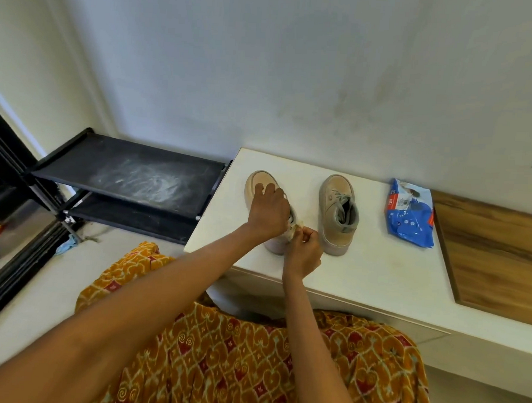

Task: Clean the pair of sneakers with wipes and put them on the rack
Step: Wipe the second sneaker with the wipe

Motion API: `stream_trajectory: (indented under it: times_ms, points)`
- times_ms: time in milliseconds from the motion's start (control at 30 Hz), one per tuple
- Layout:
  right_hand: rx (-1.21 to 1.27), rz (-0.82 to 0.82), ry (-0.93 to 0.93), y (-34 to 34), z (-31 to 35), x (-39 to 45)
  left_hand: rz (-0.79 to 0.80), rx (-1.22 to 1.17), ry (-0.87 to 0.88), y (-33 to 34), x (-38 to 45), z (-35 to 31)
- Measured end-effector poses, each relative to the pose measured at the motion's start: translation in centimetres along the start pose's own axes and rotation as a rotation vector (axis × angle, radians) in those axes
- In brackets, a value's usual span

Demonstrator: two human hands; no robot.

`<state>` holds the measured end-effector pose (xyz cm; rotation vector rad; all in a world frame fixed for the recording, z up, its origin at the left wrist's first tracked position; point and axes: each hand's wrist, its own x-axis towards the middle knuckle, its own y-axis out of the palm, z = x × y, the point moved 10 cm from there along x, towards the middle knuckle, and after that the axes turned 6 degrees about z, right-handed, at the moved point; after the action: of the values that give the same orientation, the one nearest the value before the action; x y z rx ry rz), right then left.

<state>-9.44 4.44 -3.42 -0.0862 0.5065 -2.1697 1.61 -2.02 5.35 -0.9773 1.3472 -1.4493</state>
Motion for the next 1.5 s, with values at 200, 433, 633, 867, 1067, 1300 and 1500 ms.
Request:
stream_trajectory:
  times_ms: [200, 433, 633, 867, 1067, 1300, 1500]
  points:
    - [-0.207, 0.093, -0.006, 1.1, -2.3, -2.8, 0.016, -0.069, -0.036, 0.4, 0.4, 0.1]
    - [0.122, -0.024, 0.131, 0.0, -1.7, -0.7, -0.296, -0.156, 0.087, 0.1, -2.1, 0.1]
    - [0.000, 0.023, 0.101, 0.2, -2.5, -2.0, -0.257, -0.172, 0.049, 0.2, -1.8, 0.2]
    - [0.067, -0.003, 0.069, 0.0, -0.6, -0.1, -0.135, 0.070, 0.128, 0.1, -0.9, -1.6]
    - [0.009, 0.055, -0.001, -0.4, -0.1, -0.2, 0.052, 0.193, 0.109, 0.2, 0.4, -2.2]
    - [-0.022, -0.033, -0.148, -5.6, 6.6, 0.9, 0.028, -0.476, -0.182, -4.0, 0.5, 1.9]
    - [-0.454, 0.062, -0.470, -5.8, 18.5, -0.3, -0.113, -1.139, -0.428, -5.2, -1.3, 6.3]
